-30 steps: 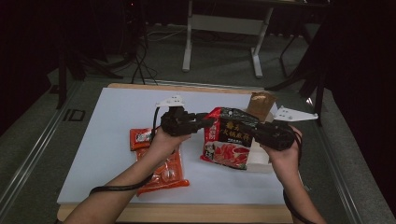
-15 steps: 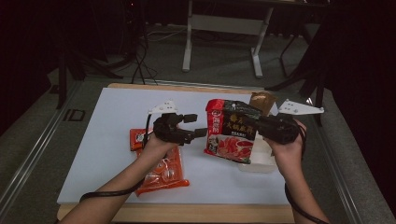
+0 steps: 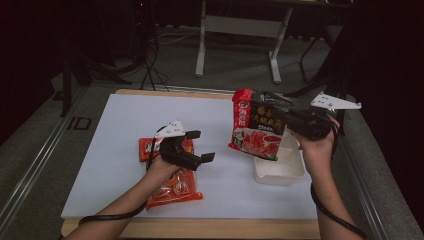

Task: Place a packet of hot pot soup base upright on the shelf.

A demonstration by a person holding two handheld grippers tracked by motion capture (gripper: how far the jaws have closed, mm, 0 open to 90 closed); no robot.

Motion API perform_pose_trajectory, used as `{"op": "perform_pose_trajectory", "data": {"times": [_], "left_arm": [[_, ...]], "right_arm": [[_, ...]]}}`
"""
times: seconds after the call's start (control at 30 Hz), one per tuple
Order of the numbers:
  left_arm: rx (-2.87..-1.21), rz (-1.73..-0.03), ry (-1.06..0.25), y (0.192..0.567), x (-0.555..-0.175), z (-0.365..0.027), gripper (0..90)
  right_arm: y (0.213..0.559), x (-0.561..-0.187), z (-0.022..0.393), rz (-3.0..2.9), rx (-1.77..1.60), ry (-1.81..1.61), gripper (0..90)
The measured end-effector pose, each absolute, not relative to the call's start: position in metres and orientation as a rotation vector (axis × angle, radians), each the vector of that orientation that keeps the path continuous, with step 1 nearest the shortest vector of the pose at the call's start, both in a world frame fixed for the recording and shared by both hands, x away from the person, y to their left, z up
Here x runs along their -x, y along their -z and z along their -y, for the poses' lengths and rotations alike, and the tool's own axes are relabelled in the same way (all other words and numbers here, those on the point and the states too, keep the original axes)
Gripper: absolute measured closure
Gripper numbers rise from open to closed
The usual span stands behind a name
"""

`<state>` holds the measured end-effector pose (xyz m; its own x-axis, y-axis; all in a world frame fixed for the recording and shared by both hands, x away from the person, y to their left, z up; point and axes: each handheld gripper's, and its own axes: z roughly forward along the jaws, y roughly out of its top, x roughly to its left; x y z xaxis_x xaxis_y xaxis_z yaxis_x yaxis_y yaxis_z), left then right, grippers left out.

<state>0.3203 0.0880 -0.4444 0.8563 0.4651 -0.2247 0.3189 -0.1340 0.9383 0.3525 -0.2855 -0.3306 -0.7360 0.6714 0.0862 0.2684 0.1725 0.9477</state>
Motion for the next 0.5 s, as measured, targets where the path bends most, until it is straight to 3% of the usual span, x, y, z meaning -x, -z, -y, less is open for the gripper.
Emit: {"op": "perform_pose_trajectory", "data": {"times": [0.5], "left_arm": [[-1.748, -0.594, -0.168, 0.465, -0.301, -0.103, 1.4]], "right_arm": [[0.333, -0.386, 0.325, -2.017, -0.963, -1.559, 76.7]]}}
